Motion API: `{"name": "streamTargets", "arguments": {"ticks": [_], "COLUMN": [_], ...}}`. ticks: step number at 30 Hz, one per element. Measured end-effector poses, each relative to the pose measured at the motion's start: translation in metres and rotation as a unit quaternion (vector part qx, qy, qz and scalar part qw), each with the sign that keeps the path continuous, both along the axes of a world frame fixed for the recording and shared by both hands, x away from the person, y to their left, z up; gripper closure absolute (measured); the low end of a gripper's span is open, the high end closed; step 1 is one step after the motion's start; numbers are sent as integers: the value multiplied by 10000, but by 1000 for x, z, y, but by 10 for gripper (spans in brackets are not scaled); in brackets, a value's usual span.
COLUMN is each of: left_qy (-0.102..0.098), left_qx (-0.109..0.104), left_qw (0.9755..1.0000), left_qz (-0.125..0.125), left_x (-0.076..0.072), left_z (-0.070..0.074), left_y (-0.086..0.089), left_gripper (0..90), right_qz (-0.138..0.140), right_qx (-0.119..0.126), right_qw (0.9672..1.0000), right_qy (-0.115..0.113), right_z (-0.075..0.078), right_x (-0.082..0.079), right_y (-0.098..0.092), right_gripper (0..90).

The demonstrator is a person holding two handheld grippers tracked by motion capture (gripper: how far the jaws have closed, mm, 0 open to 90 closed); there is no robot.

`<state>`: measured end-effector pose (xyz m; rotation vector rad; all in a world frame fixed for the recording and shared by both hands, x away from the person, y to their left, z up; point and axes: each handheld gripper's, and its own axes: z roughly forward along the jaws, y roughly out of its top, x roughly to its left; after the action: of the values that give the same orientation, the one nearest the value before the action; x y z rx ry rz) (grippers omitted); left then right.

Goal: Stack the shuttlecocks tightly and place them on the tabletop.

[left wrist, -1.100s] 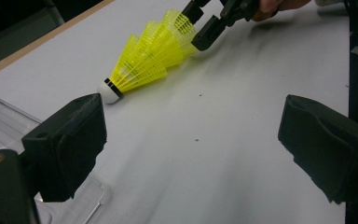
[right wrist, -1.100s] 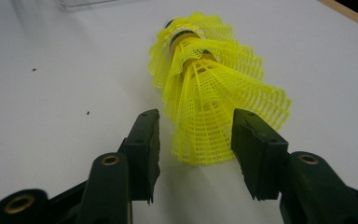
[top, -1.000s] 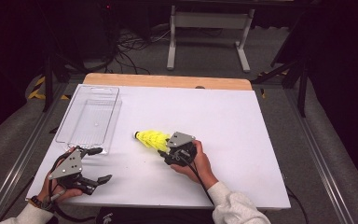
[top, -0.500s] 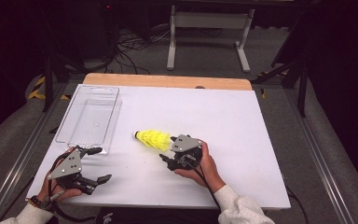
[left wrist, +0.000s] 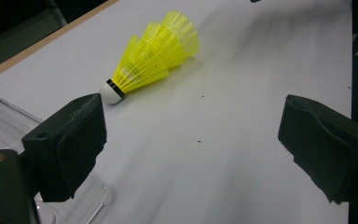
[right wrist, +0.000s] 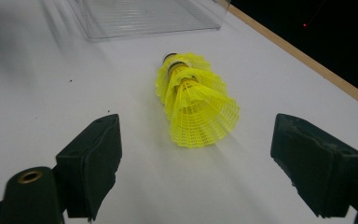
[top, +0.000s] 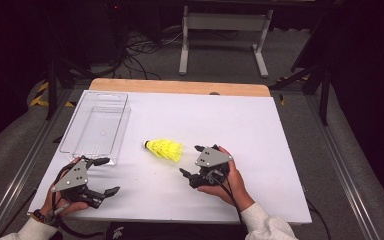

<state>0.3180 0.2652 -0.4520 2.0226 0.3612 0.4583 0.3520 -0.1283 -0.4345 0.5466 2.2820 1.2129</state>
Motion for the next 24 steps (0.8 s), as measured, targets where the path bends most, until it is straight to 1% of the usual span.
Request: {"name": "streamTargets", "arguments": {"ticks": [2, 4, 6, 8, 11, 12, 13, 15, 16, 17, 20, 23, 24], "left_qy": [15, 14, 7, 7, -20, -31, -22, -29, 2, 5, -1, -10, 10], "left_qx": [-5, -3, -5, 20, 18, 18, 7, 6, -9, -13, -12, -29, -38], "left_qw": [10000, 10000, 10000, 10000, 10000, 10000, 10000, 10000, 10000, 10000, 10000, 10000, 10000], "left_qz": [-2, 8, -3, -7, 0, -4, 0, 7, 8, 3, 0, 0, 6], "left_x": [0, 0, 0, 0, -1, -1, -1, 0, 0, 0, 0, 0, 0], "left_z": [0, 0, 0, 0, 0, 0, 0, 0, 0, 0, -1, 0, 0], "left_y": [0, -1, -1, -1, -1, -1, -1, -1, -1, -1, -2, -1, 0], "left_gripper": [86, 87, 87, 87, 86, 87, 86, 87, 86, 86, 85, 85, 84], "right_qz": [-24, -42, -52, -179, -198, -159, -155, -117, -117, -150, -110, -70, -70], "right_qx": [-4, 76, 162, 97, 110, 173, 182, 110, 137, 132, 114, -22, -48], "right_qw": [10000, 10000, 9998, 9997, 9997, 9996, 9996, 9998, 9998, 9998, 9998, 10000, 10000], "right_qy": [0, 38, 85, 128, 125, 152, 138, 103, 96, 83, 94, 43, 29], "right_z": [-2, -4, -7, -10, -14, -16, -18, -20, -22, -24, -27, -33, -33], "right_x": [-2, -4, -6, -7, -12, -13, -15, -18, -19, -20, -24, -40, -42], "right_y": [-4, -9, -12, -14, -16, -18, -19, -20, -22, -22, -24, -29, -30], "right_gripper": [190, 199, 178, 154, 124, 122, 121, 121, 121, 118, 117, 119, 119]}}
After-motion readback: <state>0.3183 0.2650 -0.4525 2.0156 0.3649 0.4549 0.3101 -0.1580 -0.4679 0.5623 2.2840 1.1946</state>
